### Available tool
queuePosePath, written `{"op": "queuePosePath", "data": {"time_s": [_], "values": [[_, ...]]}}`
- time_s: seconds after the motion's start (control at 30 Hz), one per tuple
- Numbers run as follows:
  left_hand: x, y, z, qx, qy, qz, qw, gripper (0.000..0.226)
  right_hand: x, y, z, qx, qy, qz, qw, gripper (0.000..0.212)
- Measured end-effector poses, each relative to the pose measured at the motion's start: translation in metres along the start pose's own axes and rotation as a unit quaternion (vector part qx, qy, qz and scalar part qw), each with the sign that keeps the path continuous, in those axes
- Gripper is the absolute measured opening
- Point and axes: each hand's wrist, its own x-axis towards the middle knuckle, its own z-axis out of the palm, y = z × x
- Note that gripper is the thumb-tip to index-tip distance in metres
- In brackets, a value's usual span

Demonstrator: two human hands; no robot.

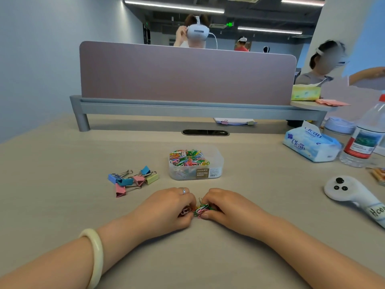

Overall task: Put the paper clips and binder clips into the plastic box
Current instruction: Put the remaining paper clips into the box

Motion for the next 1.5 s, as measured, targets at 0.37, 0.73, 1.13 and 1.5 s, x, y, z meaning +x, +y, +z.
{"op": "queuePosePath", "data": {"time_s": [0.37,0.73,1.13,1.5], "values": [[0.001,-0.005,-0.004,-0.037,-0.007,0.006,0.999,0.019,-0.006,0.01,-0.003,0.151,0.046,0.049,0.986,0.013],[-0.001,-0.008,-0.008,-0.143,0.054,-0.078,0.985,0.016,0.05,0.004,-0.043,0.203,0.066,0.06,0.975,0.028],[-0.005,-0.016,-0.013,-0.147,0.068,-0.104,0.981,0.009,0.124,0.033,-0.046,-0.068,-0.037,0.131,0.988,0.023],[-0.008,-0.017,-0.015,-0.164,0.084,-0.135,0.974,0.008,0.115,0.045,-0.05,0.005,-0.021,0.083,0.996,0.018]]}}
